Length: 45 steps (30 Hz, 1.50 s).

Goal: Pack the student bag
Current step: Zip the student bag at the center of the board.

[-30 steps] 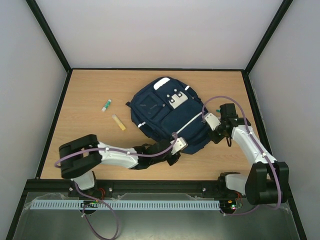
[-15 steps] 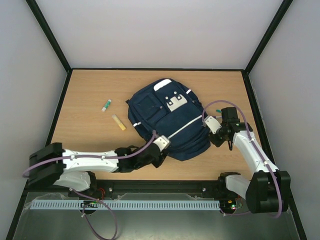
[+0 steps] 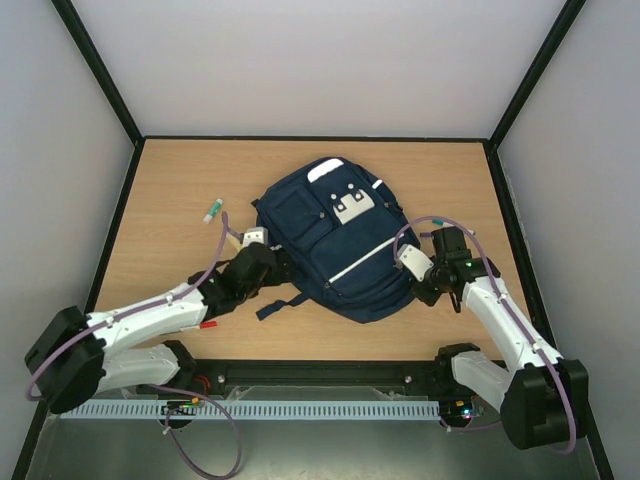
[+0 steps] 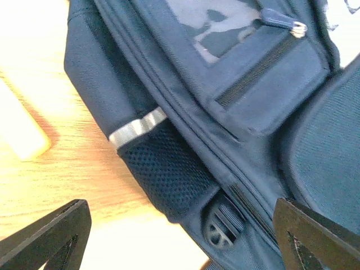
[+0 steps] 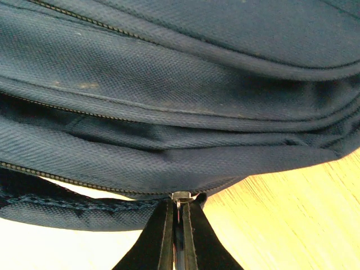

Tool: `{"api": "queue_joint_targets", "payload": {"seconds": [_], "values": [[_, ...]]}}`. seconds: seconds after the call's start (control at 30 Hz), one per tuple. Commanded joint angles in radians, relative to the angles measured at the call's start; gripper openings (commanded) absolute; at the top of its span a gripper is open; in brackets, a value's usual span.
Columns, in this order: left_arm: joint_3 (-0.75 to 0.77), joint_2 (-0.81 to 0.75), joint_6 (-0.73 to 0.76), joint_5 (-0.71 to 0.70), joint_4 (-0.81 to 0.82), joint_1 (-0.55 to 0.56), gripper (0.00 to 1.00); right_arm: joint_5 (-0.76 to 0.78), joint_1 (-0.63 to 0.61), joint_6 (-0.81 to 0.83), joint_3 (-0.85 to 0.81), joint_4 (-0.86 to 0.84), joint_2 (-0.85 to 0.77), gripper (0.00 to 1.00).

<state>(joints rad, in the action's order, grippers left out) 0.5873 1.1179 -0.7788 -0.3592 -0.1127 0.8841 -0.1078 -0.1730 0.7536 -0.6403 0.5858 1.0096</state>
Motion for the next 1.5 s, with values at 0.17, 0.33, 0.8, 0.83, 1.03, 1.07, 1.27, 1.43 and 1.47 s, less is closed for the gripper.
{"api": "queue_joint_targets", "payload": {"seconds": [0.17,0.33,0.8,0.83,1.03,1.07,1.27,1.43,1.47], "values": [[0.172,0.378,0.085,0.351,0.213,-0.279,0.89,-0.045,-0.068,0.011,0.023,0.097,-0.013,0.01],[0.389,0.631,0.167,0.436,0.288,-0.298,0.88,-0.055,-0.141,-0.005,0.036,0.092,0.001,0.01],[0.298,0.407,0.365,0.315,0.352,-0.264,0.84,-0.210,-0.358,-0.183,-0.059,0.096,0.094,0.01],[0.235,0.325,0.395,0.329,0.371,-0.231,0.84,-0.213,-0.358,-0.182,-0.056,0.098,0.092,0.01],[0.070,0.109,0.595,0.477,0.375,-0.026,0.78,-0.204,-0.357,-0.165,-0.063,0.133,0.058,0.01],[0.058,0.094,0.619,0.472,0.362,0.005,0.77,-0.203,-0.357,-0.162,-0.071,0.141,0.055,0.01],[-0.023,0.068,0.728,0.535,0.387,0.069,0.75,-0.223,-0.358,-0.164,-0.113,0.184,0.053,0.01],[0.018,0.194,0.799,0.586,0.405,0.086,0.64,-0.228,-0.358,-0.174,-0.116,0.186,0.061,0.01],[0.030,0.225,0.814,0.586,0.414,0.098,0.64,-0.230,-0.358,-0.177,-0.115,0.187,0.061,0.01]]}}
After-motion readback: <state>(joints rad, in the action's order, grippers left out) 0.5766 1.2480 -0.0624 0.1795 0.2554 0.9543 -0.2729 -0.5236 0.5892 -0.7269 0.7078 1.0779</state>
